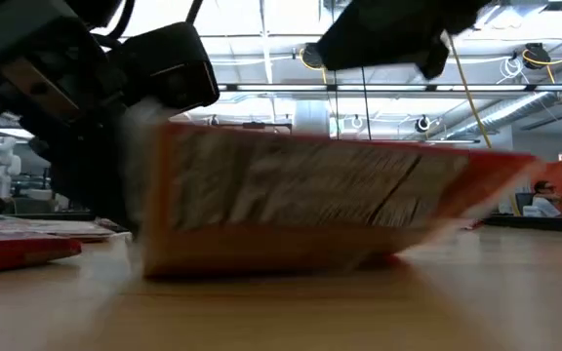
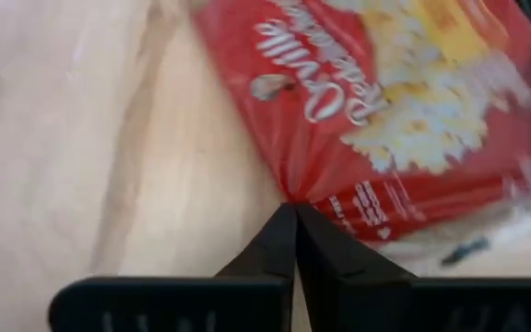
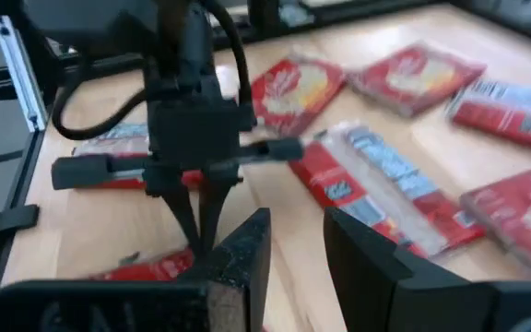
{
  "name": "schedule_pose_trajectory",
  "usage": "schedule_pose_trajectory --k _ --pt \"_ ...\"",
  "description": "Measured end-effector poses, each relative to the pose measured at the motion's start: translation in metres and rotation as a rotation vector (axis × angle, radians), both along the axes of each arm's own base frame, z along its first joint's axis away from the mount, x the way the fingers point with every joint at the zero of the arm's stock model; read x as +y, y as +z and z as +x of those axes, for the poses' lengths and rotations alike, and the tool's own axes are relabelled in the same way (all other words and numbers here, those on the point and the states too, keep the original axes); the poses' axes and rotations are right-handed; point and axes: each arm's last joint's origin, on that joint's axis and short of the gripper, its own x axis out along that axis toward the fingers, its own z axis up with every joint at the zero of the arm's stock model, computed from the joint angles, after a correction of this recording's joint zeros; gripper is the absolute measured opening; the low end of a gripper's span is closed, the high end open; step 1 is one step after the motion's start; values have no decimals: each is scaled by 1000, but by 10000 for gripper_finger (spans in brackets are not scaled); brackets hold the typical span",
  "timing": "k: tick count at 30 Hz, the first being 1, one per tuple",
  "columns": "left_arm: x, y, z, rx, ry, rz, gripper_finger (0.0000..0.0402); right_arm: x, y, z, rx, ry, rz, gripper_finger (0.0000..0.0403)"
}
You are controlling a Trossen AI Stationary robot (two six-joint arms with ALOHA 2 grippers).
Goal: Sort popcorn bags into baskets
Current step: Put the popcorn pack into the orange bin
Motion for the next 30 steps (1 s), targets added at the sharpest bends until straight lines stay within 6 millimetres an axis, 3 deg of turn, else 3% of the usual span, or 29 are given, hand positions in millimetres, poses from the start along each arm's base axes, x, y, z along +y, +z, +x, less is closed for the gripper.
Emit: schedule_pose_trajectory --k 8,17,30 --pt "14 17 0 -2 -20 56 3 -27 -9 11 110 14 140 98" --pt "19 50 -11 -15 -26 64 5 -23 -11 8 141 39 190 98" --pt "18 36 -14 92 -23 22 118 -13 -11 3 135 72 188 98"
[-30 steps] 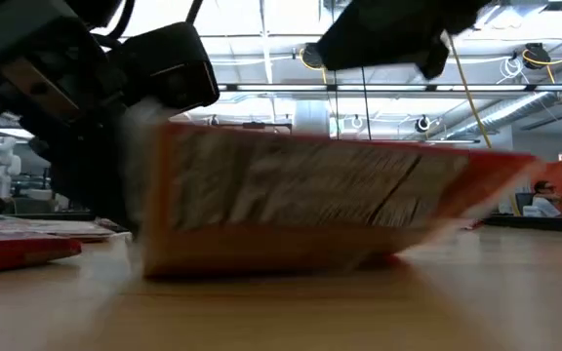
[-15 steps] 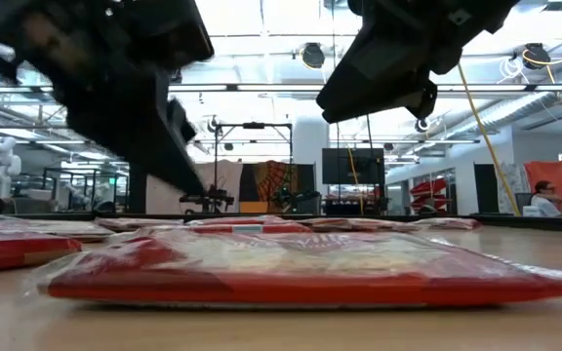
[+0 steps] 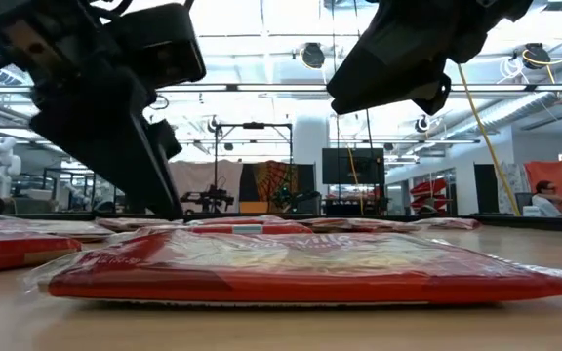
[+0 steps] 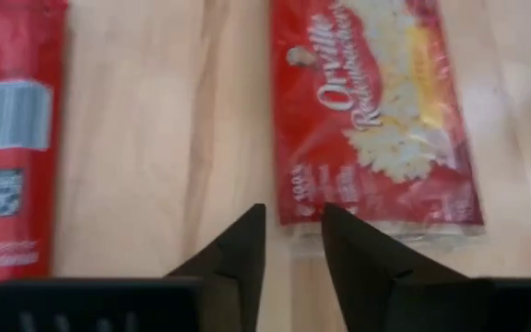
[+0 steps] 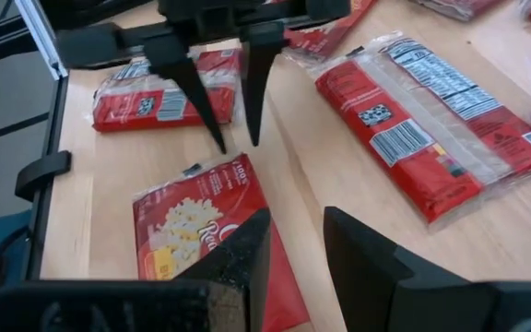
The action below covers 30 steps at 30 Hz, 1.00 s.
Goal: Sort popcorn bags into baskets
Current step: Put the popcorn pack into the orange bin
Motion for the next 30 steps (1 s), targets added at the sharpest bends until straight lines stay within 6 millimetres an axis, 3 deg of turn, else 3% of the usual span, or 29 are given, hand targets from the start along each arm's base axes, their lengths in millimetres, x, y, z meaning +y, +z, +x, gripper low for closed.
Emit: schedule_pose_trajectory --k 9,13,17,22,30 --pt "-4 -24 8 8 33 0 215 1 0 -1 1 17 -17 98" --pt "-5 -34 11 4 2 16 224 1 0 -1 -1 21 -22 98" --pt "-7 -38 12 -8 -41 36 162 1 0 -1 0 22 -22 98" --pt "-8 -37 14 -41 -79 56 24 1 0 -1 0 22 -22 98" --pt "2 -26 16 -45 -87 24 4 3 -2 -1 11 -1 7 98"
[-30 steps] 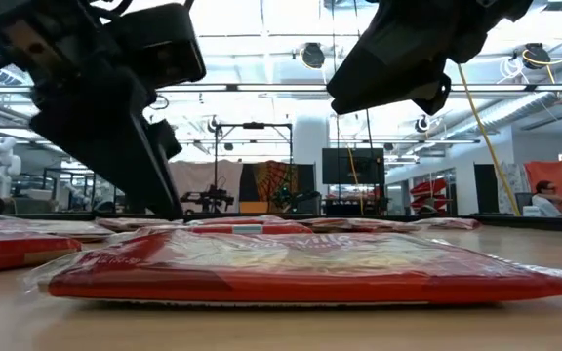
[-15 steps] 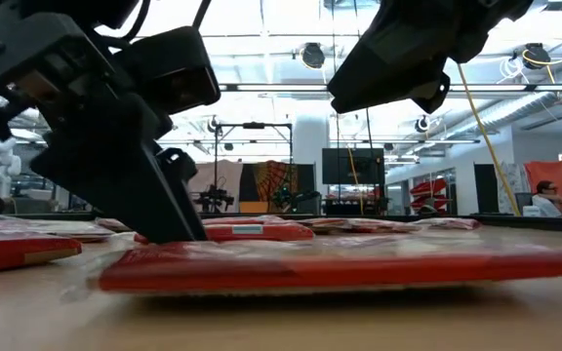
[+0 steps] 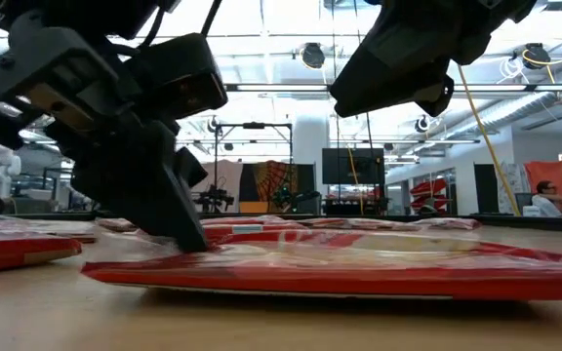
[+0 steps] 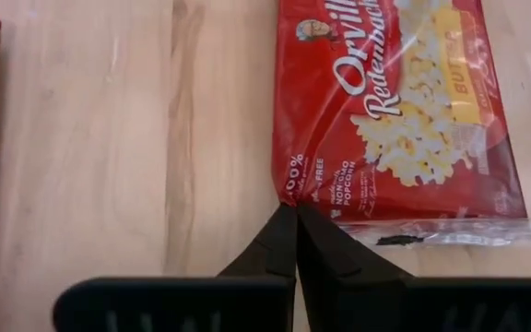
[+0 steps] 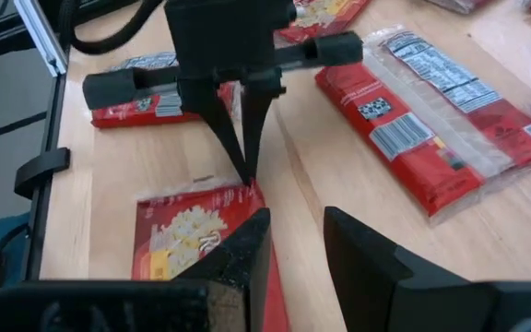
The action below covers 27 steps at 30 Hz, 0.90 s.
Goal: Sort popcorn bags into baskets
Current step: Put the popcorn pack into the orange bin
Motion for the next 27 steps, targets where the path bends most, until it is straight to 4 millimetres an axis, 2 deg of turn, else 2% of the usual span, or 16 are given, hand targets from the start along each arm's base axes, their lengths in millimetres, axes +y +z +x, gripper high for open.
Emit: schedule_pose_trajectory --k 5,14,19,27 --pt "0 30 -5 -94 -49 45 2 5 -4 -2 22 24 28 98" --pt "-5 79 -26 -235 -110 178 1 10 -6 -3 80 135 125 98" --pt "-9 90 -36 -267 -119 230 1 10 -6 -3 79 178 70 116" --pt "-13 91 -38 -281 -120 241 1 6 -11 -5 66 155 -7 198"
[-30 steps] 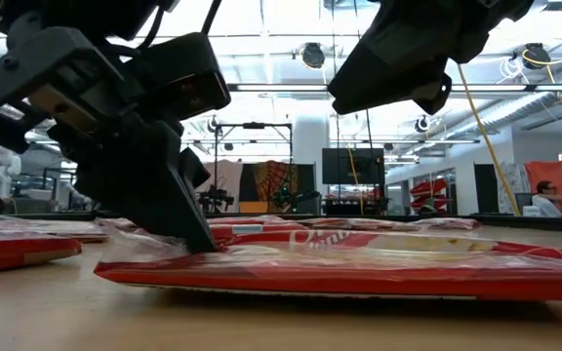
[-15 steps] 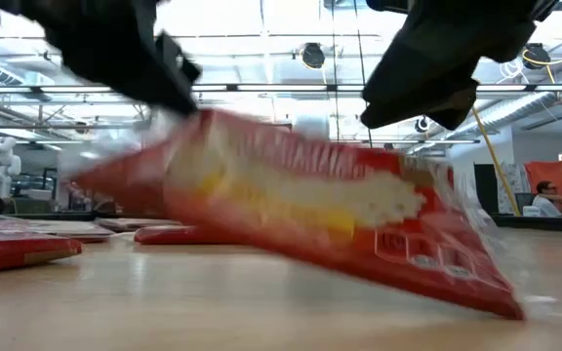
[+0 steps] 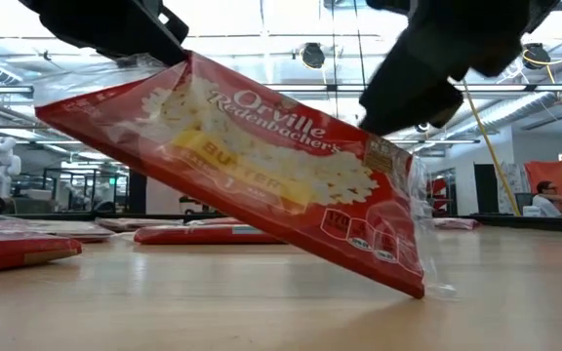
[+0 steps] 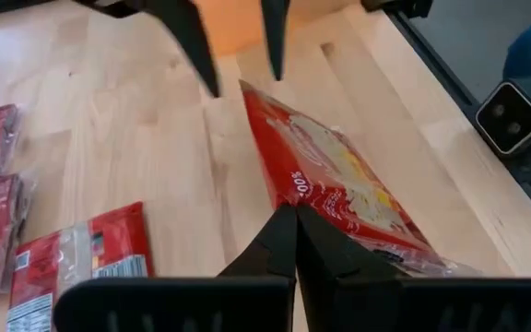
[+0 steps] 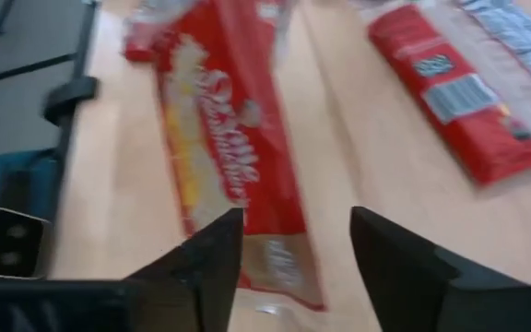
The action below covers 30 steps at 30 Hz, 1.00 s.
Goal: Sort popcorn bags into baskets
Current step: Put the popcorn pack into the orange bin
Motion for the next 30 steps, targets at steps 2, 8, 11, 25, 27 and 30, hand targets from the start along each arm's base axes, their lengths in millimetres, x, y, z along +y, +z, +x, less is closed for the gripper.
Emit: schedule_pose_trajectory --k 2,8,11,25,27,30 --pt "0 0 0 0 2 -2 1 -3 -6 -3 6 -16 -13 213" --pt "0 0 0 -7 4 2 1 -10 -28 -12 -86 16 131 211" --pt "0 1 0 -8 4 2 1 -12 -33 -17 -157 19 174 175" --pt "-1 5 3 -57 29 -11 10 -15 -30 -18 -181 70 206 12" --pt "-1 4 3 -49 39 -36 26 -16 -24 -20 -176 83 215 5" --pt "-1 4 3 -42 59 -71 64 -17 -11 -23 -150 75 213 3"
